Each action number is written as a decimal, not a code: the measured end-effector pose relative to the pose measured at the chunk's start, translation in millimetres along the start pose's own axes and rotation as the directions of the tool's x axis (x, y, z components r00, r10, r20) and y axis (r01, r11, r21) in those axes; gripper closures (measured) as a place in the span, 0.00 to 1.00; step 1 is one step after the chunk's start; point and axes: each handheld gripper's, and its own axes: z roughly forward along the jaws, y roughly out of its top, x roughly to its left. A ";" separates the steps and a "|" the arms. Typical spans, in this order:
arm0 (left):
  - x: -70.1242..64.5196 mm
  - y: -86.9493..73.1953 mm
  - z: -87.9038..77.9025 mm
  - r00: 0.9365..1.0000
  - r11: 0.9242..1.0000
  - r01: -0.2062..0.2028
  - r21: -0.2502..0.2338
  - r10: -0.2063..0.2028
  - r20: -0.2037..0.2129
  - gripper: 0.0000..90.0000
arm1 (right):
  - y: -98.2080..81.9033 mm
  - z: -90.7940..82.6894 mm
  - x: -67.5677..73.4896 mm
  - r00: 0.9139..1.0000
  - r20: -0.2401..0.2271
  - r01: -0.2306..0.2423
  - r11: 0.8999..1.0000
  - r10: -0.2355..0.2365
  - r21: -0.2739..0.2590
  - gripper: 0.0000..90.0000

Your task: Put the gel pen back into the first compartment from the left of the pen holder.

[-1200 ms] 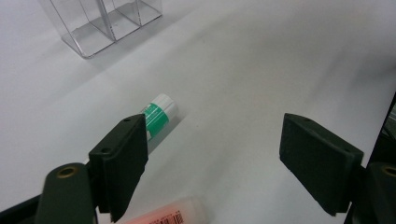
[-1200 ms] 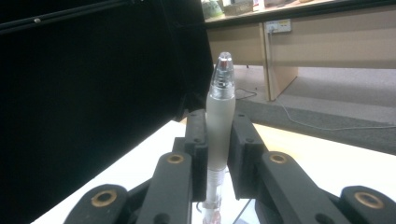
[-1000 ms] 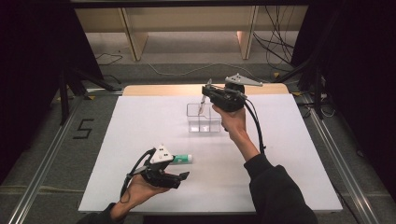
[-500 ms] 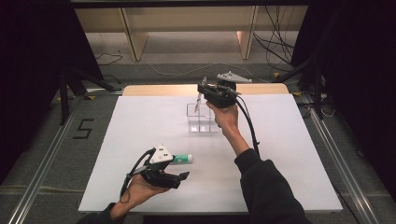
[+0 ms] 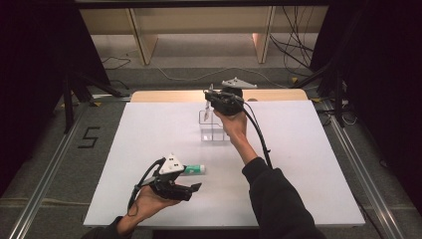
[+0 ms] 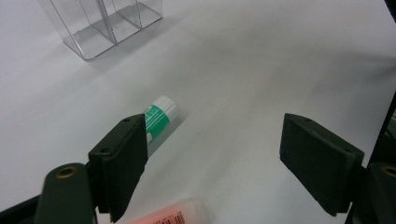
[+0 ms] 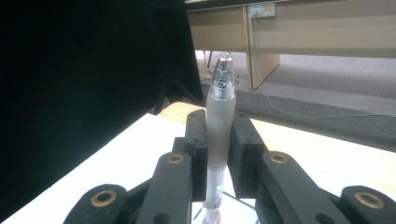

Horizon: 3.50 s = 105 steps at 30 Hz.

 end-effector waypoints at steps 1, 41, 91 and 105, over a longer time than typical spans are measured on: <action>-0.1 0.0 -0.2 1.000 1.000 -0.001 -0.001 0.001 -0.001 0.26 | -0.4 1.2 1.3 1.000 0.001 0.002 1.000 -0.002 0.003 0.89; 7.0 1.1 -3.9 0.999 1.000 0.017 -0.012 -0.018 -0.031 0.25 | 12.8 -44.1 5.1 0.997 -0.023 0.080 0.996 -0.080 0.037 0.28; 44.8 4.2 -19.9 0.995 0.998 0.046 0.040 -0.042 -0.095 0.25 | -86.6 -170.0 -16.0 0.992 -0.086 0.104 0.986 -0.094 0.128 0.24; 47.4 7.2 -23.6 0.996 0.996 0.028 0.082 -0.021 -0.082 0.25 | -99.5 -182.2 -13.4 0.990 -0.082 0.123 0.981 -0.111 0.150 0.24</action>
